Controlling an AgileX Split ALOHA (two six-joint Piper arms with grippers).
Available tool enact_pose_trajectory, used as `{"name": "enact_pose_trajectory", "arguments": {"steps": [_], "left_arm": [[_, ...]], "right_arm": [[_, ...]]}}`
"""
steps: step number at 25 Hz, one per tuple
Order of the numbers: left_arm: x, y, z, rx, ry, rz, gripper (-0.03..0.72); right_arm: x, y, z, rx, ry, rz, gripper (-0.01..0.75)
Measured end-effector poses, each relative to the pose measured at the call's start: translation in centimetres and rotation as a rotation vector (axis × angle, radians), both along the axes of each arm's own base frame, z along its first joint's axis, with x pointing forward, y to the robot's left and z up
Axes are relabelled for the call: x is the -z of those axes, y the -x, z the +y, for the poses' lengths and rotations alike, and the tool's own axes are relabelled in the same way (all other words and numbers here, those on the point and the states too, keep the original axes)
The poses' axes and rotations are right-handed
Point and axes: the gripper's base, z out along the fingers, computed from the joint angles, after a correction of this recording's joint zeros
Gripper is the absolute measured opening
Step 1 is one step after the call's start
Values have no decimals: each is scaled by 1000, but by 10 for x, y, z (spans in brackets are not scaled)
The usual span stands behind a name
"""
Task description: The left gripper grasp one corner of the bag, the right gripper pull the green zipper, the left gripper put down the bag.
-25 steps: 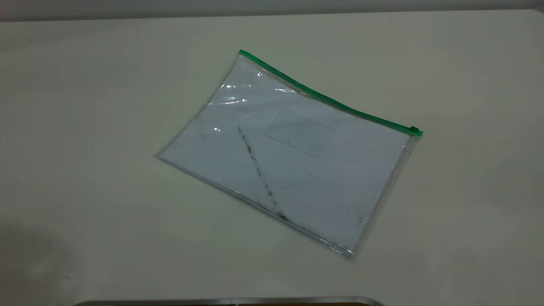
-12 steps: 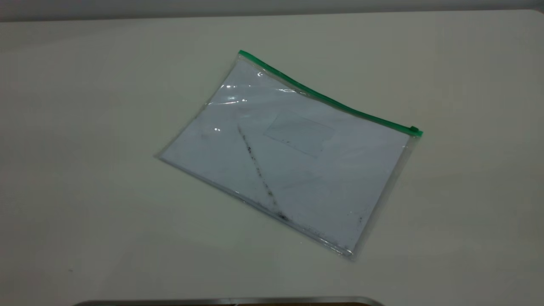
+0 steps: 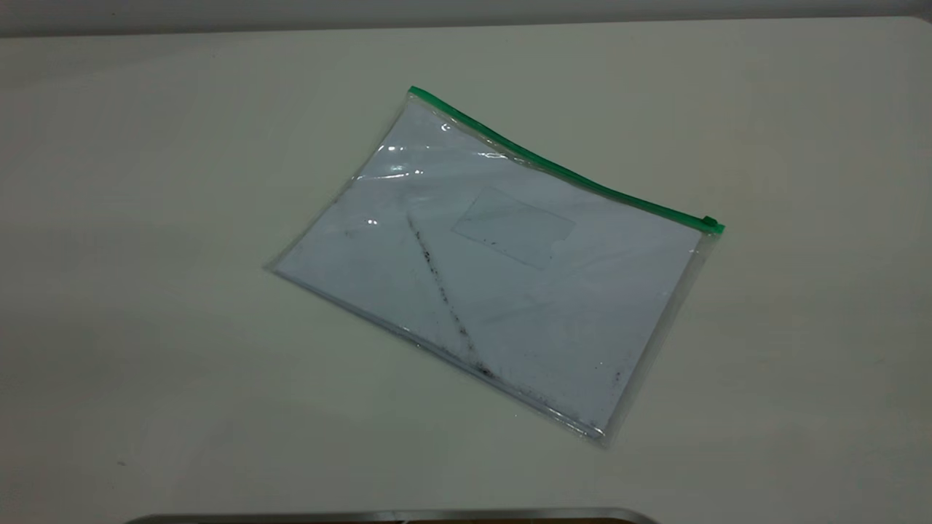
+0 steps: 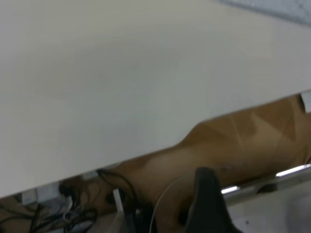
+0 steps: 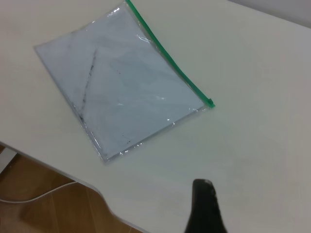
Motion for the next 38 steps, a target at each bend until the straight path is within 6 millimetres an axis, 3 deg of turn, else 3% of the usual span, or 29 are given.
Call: {"name": "enact_pose_trajectory", "arguments": {"steps": [3,21,30,38], "left_arm": [[8,-1,1,1,-23,10,590],[7,-1,2,-7,-21,-17,590],[4,28,10,-290,-2,-230,590],[6,43,10,-321,7,-330,590]], "right_arm": [[0,0,0,0,1,0,576],[0,0,0,0,1,0,576],[0,0,0,1,1,0,576],[0,0,0,1,2,0,576]]}}
